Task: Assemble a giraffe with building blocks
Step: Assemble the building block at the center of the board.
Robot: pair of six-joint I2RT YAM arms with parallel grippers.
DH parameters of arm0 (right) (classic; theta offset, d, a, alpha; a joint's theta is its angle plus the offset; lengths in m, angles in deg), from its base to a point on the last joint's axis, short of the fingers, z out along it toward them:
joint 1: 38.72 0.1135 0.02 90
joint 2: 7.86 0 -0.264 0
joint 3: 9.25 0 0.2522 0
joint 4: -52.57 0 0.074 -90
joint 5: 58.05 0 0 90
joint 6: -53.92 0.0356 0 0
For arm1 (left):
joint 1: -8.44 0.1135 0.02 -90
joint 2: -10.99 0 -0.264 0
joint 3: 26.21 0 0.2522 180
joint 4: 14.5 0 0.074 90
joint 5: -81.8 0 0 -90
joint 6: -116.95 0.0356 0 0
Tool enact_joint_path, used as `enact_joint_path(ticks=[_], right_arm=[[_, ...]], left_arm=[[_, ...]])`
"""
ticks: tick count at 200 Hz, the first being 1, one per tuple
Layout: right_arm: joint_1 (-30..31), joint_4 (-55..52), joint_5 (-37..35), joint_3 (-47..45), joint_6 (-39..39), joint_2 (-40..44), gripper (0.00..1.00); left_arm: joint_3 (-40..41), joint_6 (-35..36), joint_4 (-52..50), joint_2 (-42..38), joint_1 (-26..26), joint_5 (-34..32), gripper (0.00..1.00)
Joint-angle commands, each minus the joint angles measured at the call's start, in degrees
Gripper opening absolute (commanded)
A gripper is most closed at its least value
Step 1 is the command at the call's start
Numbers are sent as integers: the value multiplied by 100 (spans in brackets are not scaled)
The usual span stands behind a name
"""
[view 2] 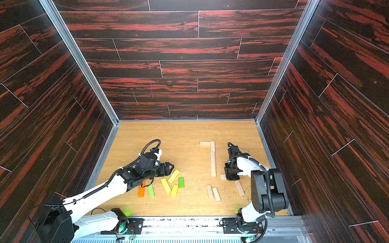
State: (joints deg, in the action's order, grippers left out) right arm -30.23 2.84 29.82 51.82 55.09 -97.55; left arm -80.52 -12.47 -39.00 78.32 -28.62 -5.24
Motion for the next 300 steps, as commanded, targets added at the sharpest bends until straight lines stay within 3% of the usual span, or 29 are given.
enact_joint_path(ticks=[1,83,145,197,300], right_arm=[[156,163,119,-56,488,-315,28],[434,127,-129,86,1015,-365,28],[521,178,-184,94,1165,-415,29],[581,178,-221,118,1235,-448,29],[748,255,-187,85,1410,-504,29]], left_arm=[[13,48,-46,-156,34,-26,81],[118,83,-120,-369,75,50,81],[75,397,240,-238,20,1147,82],[-27,626,413,-43,-271,1567,84],[-83,698,532,155,-473,1634,85]])
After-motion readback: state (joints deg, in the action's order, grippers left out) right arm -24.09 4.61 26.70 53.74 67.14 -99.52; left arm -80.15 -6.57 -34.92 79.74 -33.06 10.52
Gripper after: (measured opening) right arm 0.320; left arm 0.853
